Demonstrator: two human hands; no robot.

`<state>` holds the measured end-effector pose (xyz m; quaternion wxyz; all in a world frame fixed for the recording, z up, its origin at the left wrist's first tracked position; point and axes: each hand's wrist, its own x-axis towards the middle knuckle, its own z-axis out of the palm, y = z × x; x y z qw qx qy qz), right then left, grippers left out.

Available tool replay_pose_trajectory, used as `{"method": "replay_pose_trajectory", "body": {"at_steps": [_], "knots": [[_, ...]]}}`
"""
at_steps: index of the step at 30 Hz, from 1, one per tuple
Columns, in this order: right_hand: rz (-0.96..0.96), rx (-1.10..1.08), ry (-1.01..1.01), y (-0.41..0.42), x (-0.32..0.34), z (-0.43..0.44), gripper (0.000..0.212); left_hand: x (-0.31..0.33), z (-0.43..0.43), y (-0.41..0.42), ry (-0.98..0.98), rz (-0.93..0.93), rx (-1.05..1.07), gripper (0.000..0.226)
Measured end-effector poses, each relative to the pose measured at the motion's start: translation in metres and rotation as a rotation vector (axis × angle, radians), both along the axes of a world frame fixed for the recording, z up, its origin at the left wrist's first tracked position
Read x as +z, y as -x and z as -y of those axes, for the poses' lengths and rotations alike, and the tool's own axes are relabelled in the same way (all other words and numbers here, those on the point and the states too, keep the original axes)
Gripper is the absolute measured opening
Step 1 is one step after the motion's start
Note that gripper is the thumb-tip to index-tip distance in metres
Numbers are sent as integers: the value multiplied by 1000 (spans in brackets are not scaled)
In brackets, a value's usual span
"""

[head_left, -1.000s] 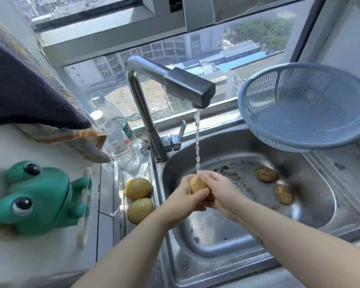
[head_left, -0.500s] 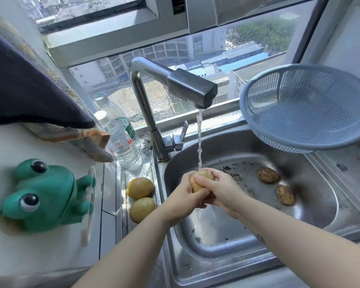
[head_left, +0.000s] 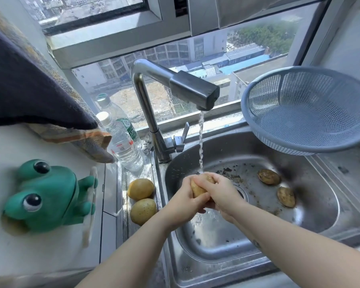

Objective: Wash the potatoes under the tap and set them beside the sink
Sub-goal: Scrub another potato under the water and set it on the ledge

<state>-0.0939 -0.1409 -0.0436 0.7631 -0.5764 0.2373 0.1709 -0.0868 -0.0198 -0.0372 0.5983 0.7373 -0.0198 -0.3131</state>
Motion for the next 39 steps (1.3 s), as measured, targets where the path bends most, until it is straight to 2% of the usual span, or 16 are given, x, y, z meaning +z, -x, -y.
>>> {"method": "replay_pose_trajectory", "body": {"at_steps": [4, 8, 11, 14, 17, 20, 25, 28, 30, 34, 37, 39], "knots": [[-65, -65, 47, -6, 2, -1, 25, 0, 1, 2, -10, 25, -8, 50], [-155, -100, -194, -9, 8, 3, 32, -3, -8, 3, 203, -73, 91, 52], [-107, -99, -320, -7, 10, 5, 30, -1, -10, 2, 339, -173, 186, 53], [-4, -77, -347, -4, 11, 5, 24, 2, -7, -5, 390, -245, 322, 37], [50, -27, -303, -4, 11, 7, 26, 6, -1, -10, 385, -283, 389, 26], [38, 0, -266, -5, 10, 2, 28, 9, 6, -10, 419, -340, 438, 29], [-89, -95, -266, -11, 17, -10, 20, 9, 19, -6, 333, -291, 447, 26], [-218, -101, -211, -18, 20, -8, 22, 12, 17, -2, 289, -259, 393, 19], [-243, -90, -278, -20, 22, -7, 28, 13, 13, -3, 290, -280, 386, 21], [-163, -66, -357, -18, 21, -4, 33, 18, 8, -10, 290, -402, 442, 33], [-37, 50, -267, -9, 25, -1, 32, 23, 7, -12, 338, -574, 517, 39], [69, 164, -136, -5, 24, 3, 32, 25, 8, -14, 358, -675, 532, 44]]}}
